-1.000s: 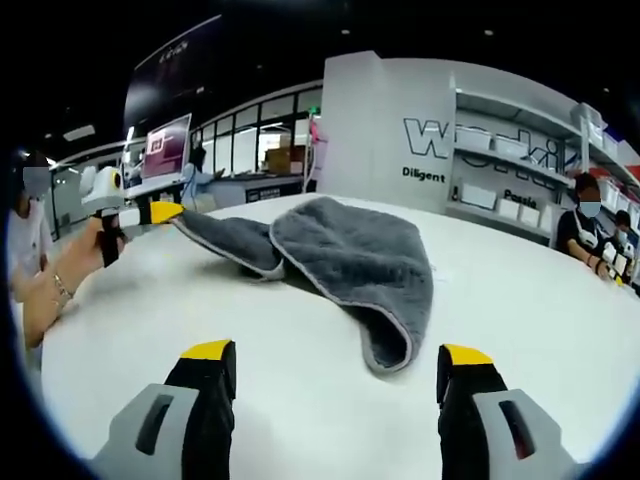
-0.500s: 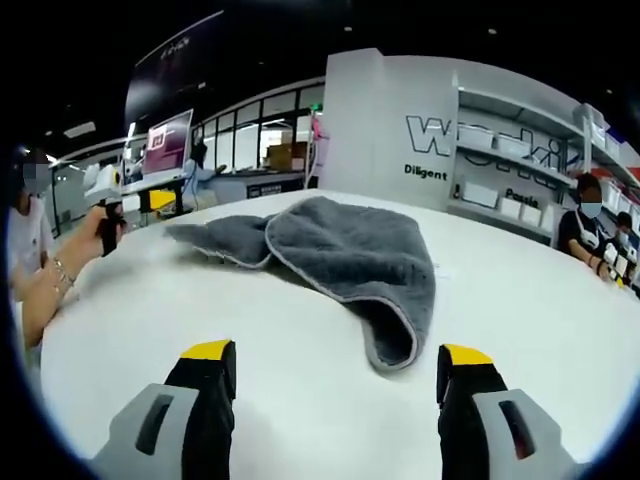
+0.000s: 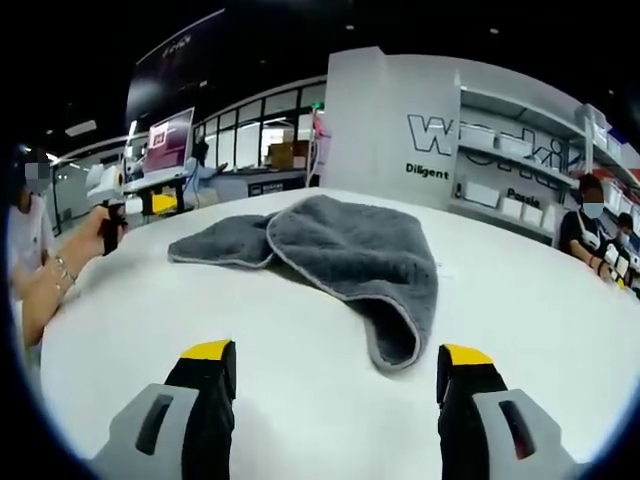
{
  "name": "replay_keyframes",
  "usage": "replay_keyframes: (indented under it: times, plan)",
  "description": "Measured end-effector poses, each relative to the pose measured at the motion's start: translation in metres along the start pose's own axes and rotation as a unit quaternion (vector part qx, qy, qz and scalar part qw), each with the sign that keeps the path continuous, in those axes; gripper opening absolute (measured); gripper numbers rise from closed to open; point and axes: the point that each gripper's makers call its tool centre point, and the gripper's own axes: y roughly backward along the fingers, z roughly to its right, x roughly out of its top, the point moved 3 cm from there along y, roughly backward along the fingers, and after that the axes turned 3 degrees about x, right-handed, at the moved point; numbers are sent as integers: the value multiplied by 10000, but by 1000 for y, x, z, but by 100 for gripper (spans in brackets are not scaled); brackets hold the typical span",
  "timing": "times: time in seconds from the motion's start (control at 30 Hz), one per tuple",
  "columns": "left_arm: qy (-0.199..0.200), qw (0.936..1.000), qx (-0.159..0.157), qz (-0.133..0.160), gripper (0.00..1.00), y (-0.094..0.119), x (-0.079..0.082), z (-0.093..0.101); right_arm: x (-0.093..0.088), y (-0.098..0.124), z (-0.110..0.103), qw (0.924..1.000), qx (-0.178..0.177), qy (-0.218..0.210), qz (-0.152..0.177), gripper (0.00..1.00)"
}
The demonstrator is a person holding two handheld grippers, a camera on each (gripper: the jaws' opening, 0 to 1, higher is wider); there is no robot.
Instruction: Fold the towel on the table until its edges align and the towel forms a compact rectangular stack.
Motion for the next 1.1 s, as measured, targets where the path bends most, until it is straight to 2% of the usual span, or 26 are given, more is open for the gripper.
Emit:
replay_keyframes:
  times: [0.1,0.2,0.4,0.43,0.53,0.6,0.63,0.7,0.83,0.97,1.1]
  plan:
    - [2,10000,14,-24,1,-1,-1,-1,0,0,-1,10000,3,-2,6,83]
    - [-47,10000,-1,-51,1,0,-3,-1,4,-1,-1,9998,29,49,167,81]
    - [30,10000,-15,-81,1,0,-4,-1,11,-4,-2,9982,-99,421,427,65]
    - [42,10000,-15,-83,3,0,-4,-1,12,-4,-2,9977,-118,490,452,62]
    - [42,9997,167,-147,14,0,-7,-7,11,-16,-10,9921,-155,1143,494,52]
    - [35,9996,214,-180,18,-1,-8,-9,7,-22,-13,9887,-219,1441,360,47]
    - [56,9996,225,-186,20,-1,-8,-10,4,-26,-16,9839,-246,1755,252,46]
    - [91,9995,248,-187,26,-1,-9,-11,0,-31,-21,9800,-217,1972,150,43]
    - [12,9990,293,-332,39,-3,-13,-11,-4,-34,-41,9787,-17,2050,136,43]
    - [-116,9981,71,-596,60,-8,-20,2,-2,-37,-52,9799,127,1979,201,43]
    - [-162,9970,-105,-754,65,-9,-25,10,-4,-41,-63,9813,252,1893,225,43]
